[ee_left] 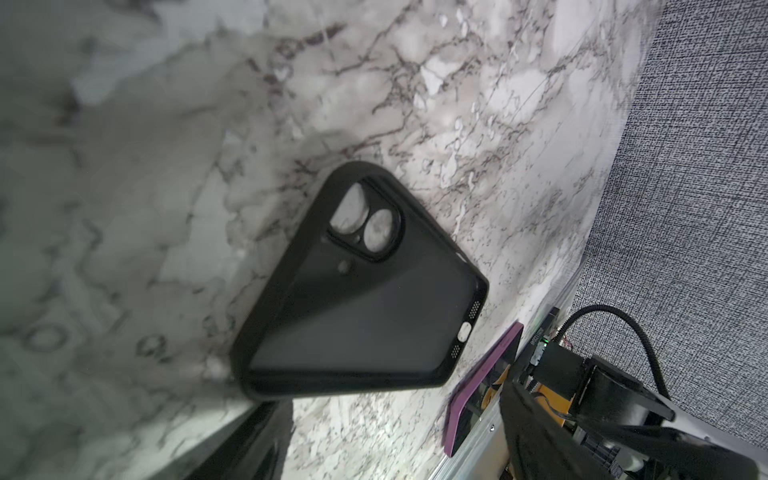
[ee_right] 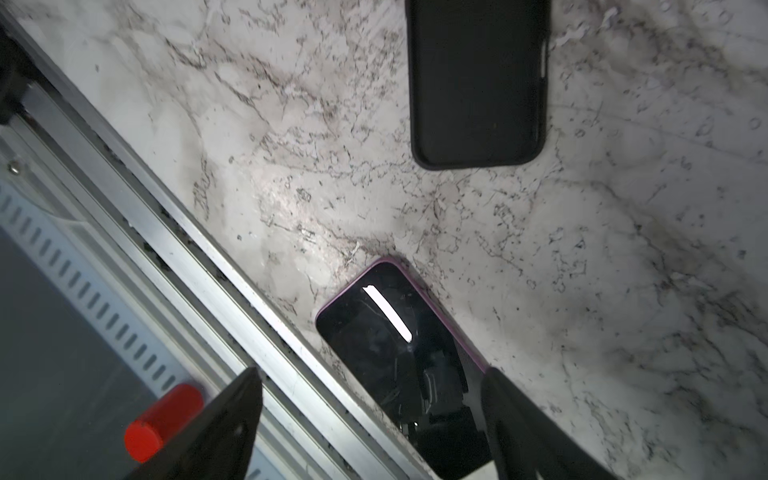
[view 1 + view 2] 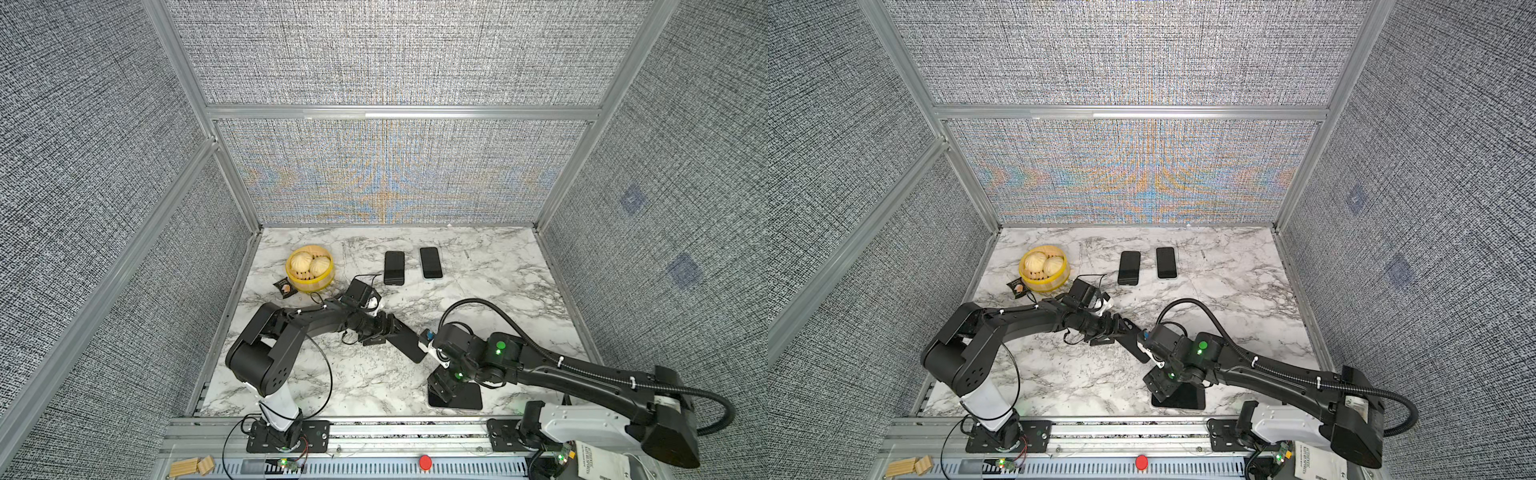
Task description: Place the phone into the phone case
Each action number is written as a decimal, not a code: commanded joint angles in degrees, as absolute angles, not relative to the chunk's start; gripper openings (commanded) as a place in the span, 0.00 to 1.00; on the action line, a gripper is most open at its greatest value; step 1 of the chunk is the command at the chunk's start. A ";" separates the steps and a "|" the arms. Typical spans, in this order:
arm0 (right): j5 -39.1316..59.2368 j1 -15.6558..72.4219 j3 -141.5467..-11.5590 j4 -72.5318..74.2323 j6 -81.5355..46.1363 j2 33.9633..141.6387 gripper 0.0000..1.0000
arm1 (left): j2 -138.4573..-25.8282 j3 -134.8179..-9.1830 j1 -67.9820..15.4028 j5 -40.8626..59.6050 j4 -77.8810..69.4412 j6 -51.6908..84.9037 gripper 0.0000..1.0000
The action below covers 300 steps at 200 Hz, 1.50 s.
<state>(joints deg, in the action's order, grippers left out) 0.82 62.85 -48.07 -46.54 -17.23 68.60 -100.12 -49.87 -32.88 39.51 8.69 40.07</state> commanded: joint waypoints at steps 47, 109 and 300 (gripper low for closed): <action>-11.32 74.53 -47.90 -51.68 -31.04 76.54 0.99 | -104.60 -53.76 -32.39 40.29 8.51 37.62 0.80; -16.76 77.80 -50.43 -55.84 -33.27 88.02 0.99 | -103.32 -52.49 -30.59 41.03 9.15 36.14 0.80; -14.27 52.85 -46.99 -48.13 -37.87 89.57 0.99 | -102.63 -51.77 -30.15 41.58 8.06 37.53 0.80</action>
<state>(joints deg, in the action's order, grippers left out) -14.79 55.42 -47.70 -49.80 -35.22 88.09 -102.65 -51.42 -30.22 42.98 6.61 37.56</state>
